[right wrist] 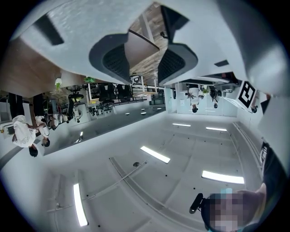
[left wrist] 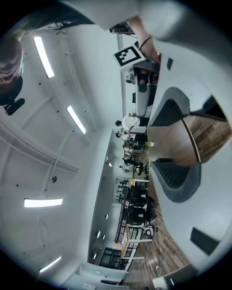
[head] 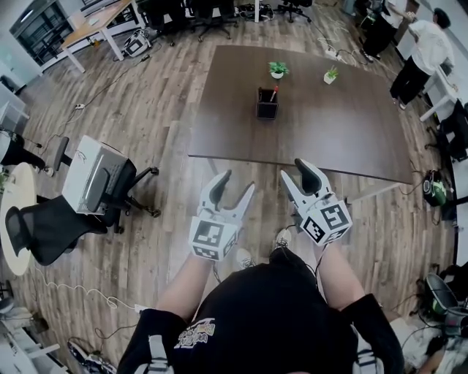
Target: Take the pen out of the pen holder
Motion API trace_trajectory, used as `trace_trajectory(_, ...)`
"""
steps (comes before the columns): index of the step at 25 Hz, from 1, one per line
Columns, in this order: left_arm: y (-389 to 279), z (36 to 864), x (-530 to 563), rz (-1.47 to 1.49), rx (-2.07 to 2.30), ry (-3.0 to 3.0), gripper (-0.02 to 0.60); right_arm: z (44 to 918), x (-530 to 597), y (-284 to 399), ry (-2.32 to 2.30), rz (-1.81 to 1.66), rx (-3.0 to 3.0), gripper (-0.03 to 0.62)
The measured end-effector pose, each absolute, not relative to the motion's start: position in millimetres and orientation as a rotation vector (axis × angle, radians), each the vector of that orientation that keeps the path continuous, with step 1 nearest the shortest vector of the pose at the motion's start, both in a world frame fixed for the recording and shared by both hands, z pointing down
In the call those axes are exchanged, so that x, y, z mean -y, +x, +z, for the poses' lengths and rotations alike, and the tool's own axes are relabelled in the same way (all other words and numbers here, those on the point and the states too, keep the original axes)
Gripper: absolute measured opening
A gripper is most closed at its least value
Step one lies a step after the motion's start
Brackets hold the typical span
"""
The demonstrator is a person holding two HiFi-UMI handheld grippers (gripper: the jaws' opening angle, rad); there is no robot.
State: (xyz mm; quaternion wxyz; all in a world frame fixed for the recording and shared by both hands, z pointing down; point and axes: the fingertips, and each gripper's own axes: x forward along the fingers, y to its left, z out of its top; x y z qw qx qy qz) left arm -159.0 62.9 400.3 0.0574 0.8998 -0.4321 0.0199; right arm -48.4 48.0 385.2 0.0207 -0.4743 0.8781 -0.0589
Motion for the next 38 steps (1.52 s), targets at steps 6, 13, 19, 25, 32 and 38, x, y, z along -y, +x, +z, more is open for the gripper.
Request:
trace_trajectory(6, -164.4, 405.2, -42.8, 0.067, 1.329, 2.710, 0.224, 387.3, -20.7, -55.9, -1.440, -0.198, -2.743, 0.204)
trace_trajectory(13, -156.5, 405.6, -5.6, 0.076, 1.386, 2.685, 0.226, 393.5, 22.4, -49.1, -1.373, -0.223, -2.762, 0.209)
trace_trajectory(19, -134.6, 409.7, 38.2, 0.090, 1.445, 2.656, 0.227, 400.6, 72.4, -27.8, -1.309, -0.250, -2.777, 0.212)
trace_trajectory(25, -102.5, 408.6, 86.6, 0.096, 1.504, 2.636, 0.227, 405.3, 124.5, 2.9, -1.250, -0.277, -2.791, 0.213)
trace_trajectory(32, -66.7, 413.8, 135.2, 0.119, 1.551, 2.620, 0.227, 415.1, 170.2, 32.9, -1.183, -0.298, -2.806, 0.214)
trace_trajectory(38, -45.4, 409.7, 163.1, 0.143, 1.553, 2.627, 0.225, 416.3, 192.3, 52.5, -1.178, -0.320, -2.800, 0.213)
